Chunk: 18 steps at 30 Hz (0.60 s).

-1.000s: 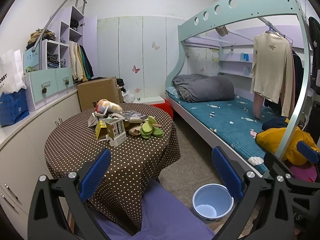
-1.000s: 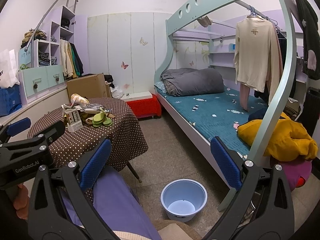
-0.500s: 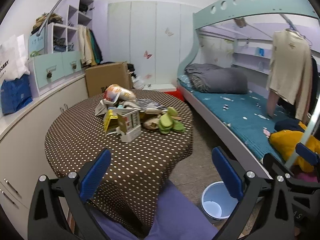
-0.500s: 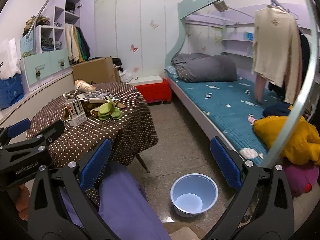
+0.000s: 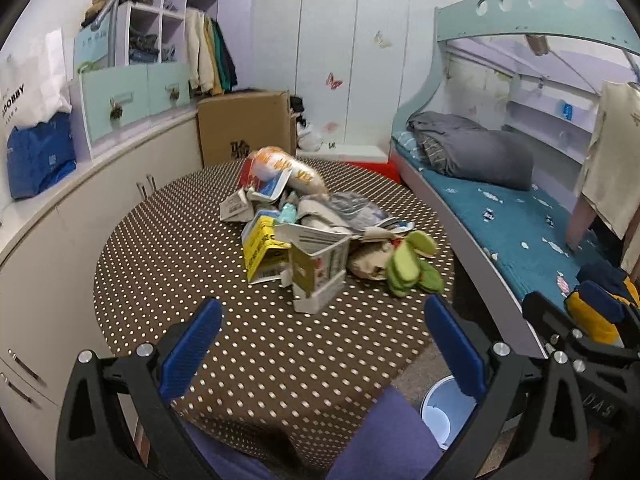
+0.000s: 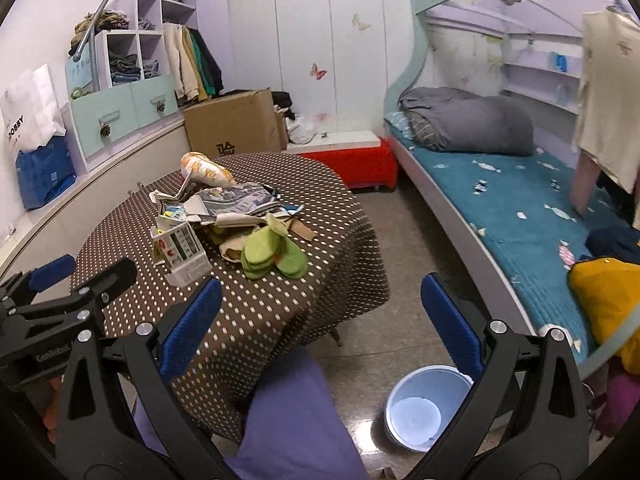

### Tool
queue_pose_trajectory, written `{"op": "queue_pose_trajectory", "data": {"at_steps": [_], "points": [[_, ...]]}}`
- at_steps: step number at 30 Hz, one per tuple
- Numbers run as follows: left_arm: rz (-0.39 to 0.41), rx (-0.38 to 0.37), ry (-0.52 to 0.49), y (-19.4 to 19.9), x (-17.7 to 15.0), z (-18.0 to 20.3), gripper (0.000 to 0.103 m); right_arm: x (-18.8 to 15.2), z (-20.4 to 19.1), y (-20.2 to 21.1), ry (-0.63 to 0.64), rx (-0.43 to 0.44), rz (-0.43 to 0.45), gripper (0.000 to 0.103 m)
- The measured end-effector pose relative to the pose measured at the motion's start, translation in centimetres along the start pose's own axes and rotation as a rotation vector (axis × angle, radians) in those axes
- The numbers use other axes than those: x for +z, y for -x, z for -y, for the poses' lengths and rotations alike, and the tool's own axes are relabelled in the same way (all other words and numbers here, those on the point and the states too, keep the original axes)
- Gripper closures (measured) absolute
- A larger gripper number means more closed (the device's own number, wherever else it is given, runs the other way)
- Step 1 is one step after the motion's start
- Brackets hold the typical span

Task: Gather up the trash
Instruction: 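Move both tools toward the trash pile on the polka-dot table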

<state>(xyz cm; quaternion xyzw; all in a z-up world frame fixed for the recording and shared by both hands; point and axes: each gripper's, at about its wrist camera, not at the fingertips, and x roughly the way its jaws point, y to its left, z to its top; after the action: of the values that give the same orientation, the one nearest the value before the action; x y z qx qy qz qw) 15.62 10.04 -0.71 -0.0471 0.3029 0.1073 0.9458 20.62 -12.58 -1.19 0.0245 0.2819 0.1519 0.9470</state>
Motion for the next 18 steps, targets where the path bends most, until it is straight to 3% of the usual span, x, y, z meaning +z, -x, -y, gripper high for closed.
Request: {"op": "queue_pose_trajectory", "data": {"at_steps": [9,18], "points": [[-0.063,0.005,0.052,-4.2,2.7,-3.3,0.004,2.1,-1.8,-5.6,0.015,0.044,-0.110,0.006],[-0.159,0.012,0.139,-7.1,3.1,-7.7,0.004,2.4,-5.8,-9.4,0.074,0.218,-0.217,0.006]]}}
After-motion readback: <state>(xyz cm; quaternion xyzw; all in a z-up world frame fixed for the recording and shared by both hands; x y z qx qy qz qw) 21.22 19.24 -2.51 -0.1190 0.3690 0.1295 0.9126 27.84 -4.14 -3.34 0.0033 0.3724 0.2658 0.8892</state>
